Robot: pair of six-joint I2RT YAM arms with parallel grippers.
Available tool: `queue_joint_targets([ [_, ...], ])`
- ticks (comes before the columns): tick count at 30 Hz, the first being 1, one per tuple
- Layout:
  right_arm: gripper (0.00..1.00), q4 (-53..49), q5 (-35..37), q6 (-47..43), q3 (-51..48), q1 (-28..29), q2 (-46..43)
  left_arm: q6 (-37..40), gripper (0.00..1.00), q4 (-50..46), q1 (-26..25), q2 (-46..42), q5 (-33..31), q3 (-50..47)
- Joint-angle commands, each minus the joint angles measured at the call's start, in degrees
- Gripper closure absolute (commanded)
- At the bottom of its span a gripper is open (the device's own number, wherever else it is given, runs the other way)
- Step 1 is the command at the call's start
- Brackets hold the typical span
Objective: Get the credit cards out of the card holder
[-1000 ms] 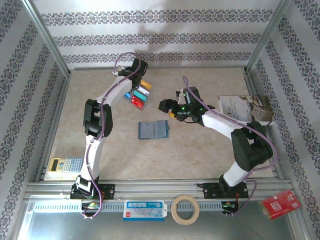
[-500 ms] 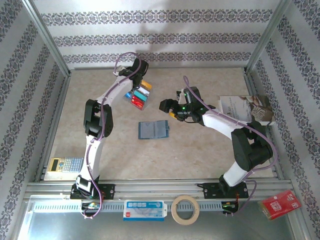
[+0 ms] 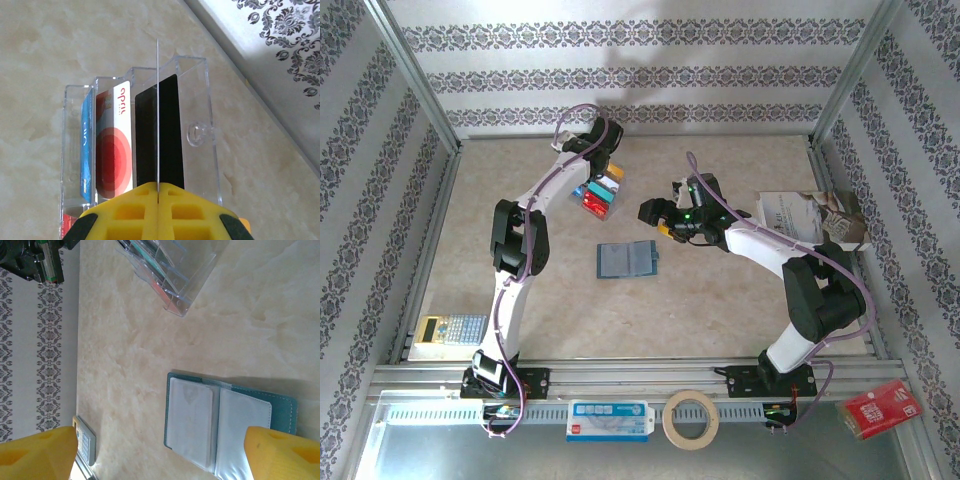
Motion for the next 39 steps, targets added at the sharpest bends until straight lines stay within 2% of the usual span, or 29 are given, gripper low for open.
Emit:
queue_joint_targets([
  [1, 0.13, -0.4, -0.6, -0.9, 0.8, -0.3, -0.7, 3.5, 1.00, -1.0, -0.1, 1.7, -2.0, 1.7],
  [3, 0.13, -0.4, -0.6, -0.8, 0.7, -0.3, -0.9, 3.9, 0.94, -1.6, 0.0, 2.1, -1.9, 2.3],
  [6, 0.14, -0.3, -0.6, -0.7, 0.7, -0.3, -0.9, 5.4, 0.80, -1.1, 0.0, 2.2, -1.3, 2.5],
  [10, 0.14, -0.3, -0.7, -0.6, 0.8, -0.3, -0.7, 7.6, 0.70, 0.0, 0.1, 1.9, -0.1, 2.7],
  [16, 0.14, -0.4, -0.5, -0.6, 0.7, -0.3, -0.9, 10.8, 0.61, 0.9, 0.1, -0.4, 2.2, 2.7],
  [20, 0.14, -1.3, 0.4, -1.3, 0.5, 0.2, -1.6, 13.5, 0.58, 0.9, 0.1, -5.3, 4.2, 0.2],
  [26, 0.15, -7.0, 5.1, -5.3, 2.3, 3.3, -2.2, 21.5, 0.45, 7.5, 1.1, -19.7, 10.2, -15.9],
  [30, 0.16, -11.2, 9.8, -7.8, 4.8, 7.3, -0.2, 22.9, 0.37, 14.5, 4.8, -31.2, 15.7, -33.5],
  [33, 0.18, -13.9, 12.8, -8.8, 7.3, 10.4, 2.6, 24.5, 0.26, 19.3, 8.2, -38.5, 21.5, -46.1],
  [35, 0.19, -16.0, 15.1, -9.5, 9.4, 12.5, 4.7, 26.0, 0.21, 21.7, 10.2, -42.0, 25.6, -52.8],
  [39, 0.21, -21.0, 19.3, -10.8, 14.6, 16.4, 9.7, 29.6, 0.12, 23.1, 13.2, -45.6, 29.8, -62.2],
])
